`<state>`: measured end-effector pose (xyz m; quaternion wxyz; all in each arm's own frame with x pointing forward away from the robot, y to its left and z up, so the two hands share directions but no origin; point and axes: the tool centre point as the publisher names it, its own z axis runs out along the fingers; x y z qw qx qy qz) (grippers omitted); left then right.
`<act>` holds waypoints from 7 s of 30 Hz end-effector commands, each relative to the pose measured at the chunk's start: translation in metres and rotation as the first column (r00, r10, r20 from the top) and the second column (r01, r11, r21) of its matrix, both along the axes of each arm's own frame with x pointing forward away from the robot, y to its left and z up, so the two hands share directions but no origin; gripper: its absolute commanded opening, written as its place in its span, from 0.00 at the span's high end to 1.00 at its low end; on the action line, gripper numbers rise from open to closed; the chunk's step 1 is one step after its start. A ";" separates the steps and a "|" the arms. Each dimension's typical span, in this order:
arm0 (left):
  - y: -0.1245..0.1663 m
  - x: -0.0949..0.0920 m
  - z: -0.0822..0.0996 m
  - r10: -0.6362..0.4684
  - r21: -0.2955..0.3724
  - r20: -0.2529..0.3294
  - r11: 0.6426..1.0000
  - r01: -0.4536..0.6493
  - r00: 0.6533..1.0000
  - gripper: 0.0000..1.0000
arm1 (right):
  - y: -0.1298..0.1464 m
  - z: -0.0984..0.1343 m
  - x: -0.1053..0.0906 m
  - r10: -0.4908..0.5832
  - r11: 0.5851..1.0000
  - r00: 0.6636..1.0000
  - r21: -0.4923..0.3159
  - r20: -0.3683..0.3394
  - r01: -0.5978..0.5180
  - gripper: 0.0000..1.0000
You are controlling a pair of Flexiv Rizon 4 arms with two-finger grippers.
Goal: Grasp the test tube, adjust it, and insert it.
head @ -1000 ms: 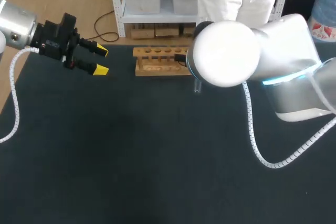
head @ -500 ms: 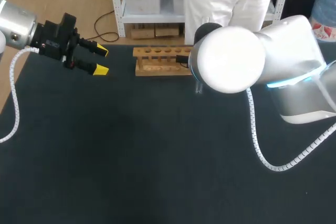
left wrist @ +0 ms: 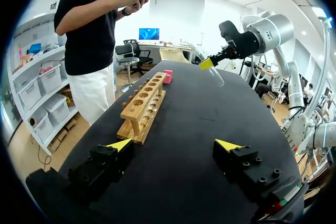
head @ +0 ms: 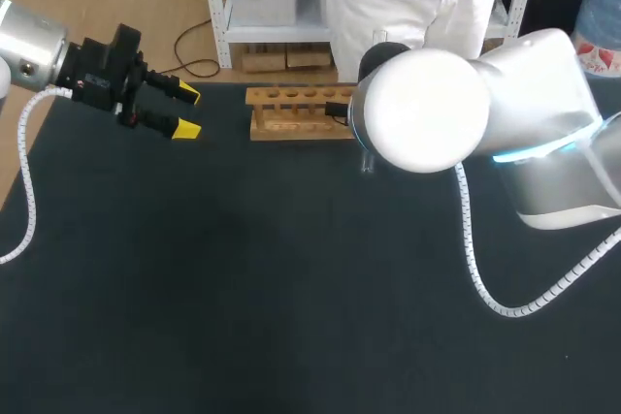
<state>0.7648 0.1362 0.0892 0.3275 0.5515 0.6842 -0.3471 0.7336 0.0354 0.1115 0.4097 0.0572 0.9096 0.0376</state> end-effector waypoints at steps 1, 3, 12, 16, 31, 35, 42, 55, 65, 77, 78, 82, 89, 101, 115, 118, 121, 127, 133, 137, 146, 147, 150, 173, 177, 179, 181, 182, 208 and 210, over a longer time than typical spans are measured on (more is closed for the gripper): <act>0.000 0.001 -0.001 -0.002 -0.001 0.001 1.000 0.002 1.000 0.00 | -0.001 -0.001 0.000 0.001 1.000 1.000 0.002 0.005 -0.001 1.00; 0.000 0.001 -0.001 -0.002 -0.001 0.001 1.000 0.002 1.000 0.00 | -0.001 -0.001 0.000 0.001 1.000 1.000 0.002 0.005 -0.001 1.00; 0.000 0.001 -0.001 -0.002 -0.001 0.001 1.000 0.002 1.000 0.00 | -0.001 -0.001 0.000 0.001 1.000 1.000 0.002 0.005 -0.001 1.00; 0.000 0.001 -0.001 -0.002 -0.001 0.001 1.000 0.002 1.000 0.00 | -0.001 -0.001 0.000 0.001 1.000 1.000 0.002 0.005 -0.001 1.00; 0.000 0.001 -0.001 -0.002 -0.001 0.001 1.000 0.002 1.000 0.00 | -0.001 -0.001 0.000 0.001 1.000 1.000 0.002 0.005 -0.001 1.00; 0.000 0.001 -0.001 -0.002 -0.001 0.001 1.000 0.002 1.000 0.00 | -0.001 -0.001 0.000 0.001 1.000 1.000 0.002 0.005 -0.001 1.00; 0.000 0.001 -0.001 -0.002 -0.001 0.001 1.000 0.002 1.000 0.00 | -0.001 -0.001 0.000 0.001 1.000 1.000 0.002 0.005 -0.001 1.00; 0.000 0.001 -0.001 -0.002 -0.001 0.001 1.000 0.002 1.000 0.00 | -0.001 -0.001 0.000 0.001 1.000 1.000 0.002 0.005 -0.001 1.00; 0.000 0.001 -0.001 -0.002 -0.001 0.001 1.000 0.002 1.000 0.00 | 0.013 -0.017 0.015 0.052 0.997 0.998 -0.060 0.019 -0.051 1.00; 0.000 0.001 -0.001 -0.002 -0.001 0.001 1.000 0.002 1.000 0.00 | 0.026 -0.039 0.036 0.099 0.992 0.994 -0.088 0.038 -0.095 1.00; 0.000 0.001 -0.001 -0.002 -0.001 0.001 1.000 0.002 1.000 0.00 | 0.027 -0.041 0.038 0.100 0.991 0.994 -0.089 0.034 -0.096 1.00; 0.000 0.001 -0.001 -0.002 -0.001 0.001 1.000 0.002 1.000 0.00 | 0.028 -0.047 0.042 0.103 0.991 0.995 -0.093 0.018 -0.101 1.00; 0.000 0.001 -0.001 -0.002 -0.001 0.001 1.000 0.002 1.000 0.00 | 0.027 -0.057 0.050 0.106 0.990 0.994 -0.098 -0.001 -0.106 1.00; 0.000 0.001 -0.001 -0.002 -0.001 0.001 1.000 0.002 1.000 0.00 | 0.023 -0.068 0.066 0.091 0.990 0.995 -0.107 -0.033 -0.094 1.00; 0.000 0.001 -0.001 -0.002 -0.001 0.001 1.000 0.002 1.000 0.00 | 0.026 -0.082 0.068 0.105 0.991 0.989 -0.074 -0.103 -0.113 1.00; 0.000 0.001 -0.001 -0.002 -0.001 0.001 1.000 0.002 1.000 0.00 | 0.026 -0.083 0.067 0.107 0.992 0.986 -0.058 -0.130 -0.115 1.00; 0.000 0.001 -0.001 -0.002 -0.001 0.001 1.000 0.002 1.000 0.00 | 0.026 -0.084 0.067 0.111 0.992 0.982 -0.050 -0.155 -0.120 1.00; 0.000 0.001 -0.001 -0.002 -0.001 0.001 1.000 0.002 1.000 0.00 | 0.025 -0.085 0.067 0.140 0.989 0.969 -0.019 -0.204 -0.147 1.00; 0.000 0.001 -0.001 -0.002 -0.001 0.001 1.000 0.002 1.000 0.00 | 0.026 -0.088 0.067 0.160 0.986 0.959 -0.008 -0.235 -0.167 1.00; 0.000 0.001 -0.001 -0.002 -0.001 0.001 1.000 0.002 1.000 0.00 | 0.026 -0.090 0.066 0.163 0.985 0.955 -0.012 -0.249 -0.171 1.00; 0.000 0.001 -0.001 -0.002 -0.001 0.001 1.000 0.002 1.000 0.00 | 0.026 -0.090 0.065 0.151 0.987 0.955 -0.012 -0.254 -0.159 1.00; 0.000 0.001 -0.001 -0.002 -0.001 0.001 1.000 0.002 1.000 0.00 | 0.025 -0.090 0.064 0.148 0.988 0.956 -0.011 -0.252 -0.156 1.00; 0.000 0.001 -0.001 -0.002 -0.001 0.001 1.000 0.002 1.000 0.00 | 0.025 -0.086 0.061 0.140 0.989 0.959 -0.013 -0.246 -0.148 1.00; 0.000 0.001 -0.001 -0.002 -0.001 0.001 1.000 0.002 1.000 0.00 | 0.008 -0.019 0.014 0.037 0.999 0.994 -0.033 -0.100 -0.040 1.00; 0.000 0.001 -0.001 -0.002 -0.001 0.001 1.000 0.002 1.000 0.00 | 0.006 -0.008 0.008 0.050 0.998 0.995 -0.041 -0.087 -0.054 1.00; 0.000 0.001 -0.001 -0.002 -0.001 0.001 1.000 0.002 1.000 0.00 | 0.005 -0.004 0.005 0.059 0.997 0.995 -0.045 -0.085 -0.063 1.00; 0.000 0.001 -0.001 -0.002 -0.001 0.001 1.000 0.002 1.000 0.00 | 0.003 -0.002 0.005 0.058 0.997 0.995 -0.043 -0.086 -0.062 1.00; 0.000 0.001 -0.001 -0.002 -0.001 0.001 1.000 0.002 1.000 0.00 | 0.003 -0.002 0.004 0.061 0.997 0.994 -0.045 -0.090 -0.065 1.00; 0.000 0.001 -0.001 -0.002 -0.001 0.001 1.000 0.002 1.000 0.00 | 0.001 -0.001 0.003 0.105 0.992 0.987 -0.061 -0.123 -0.113 1.00; 0.000 0.001 -0.001 -0.002 -0.001 0.001 1.000 0.002 1.000 0.00 | 0.001 0.000 0.007 0.089 0.992 0.994 -0.087 -0.071 -0.095 1.00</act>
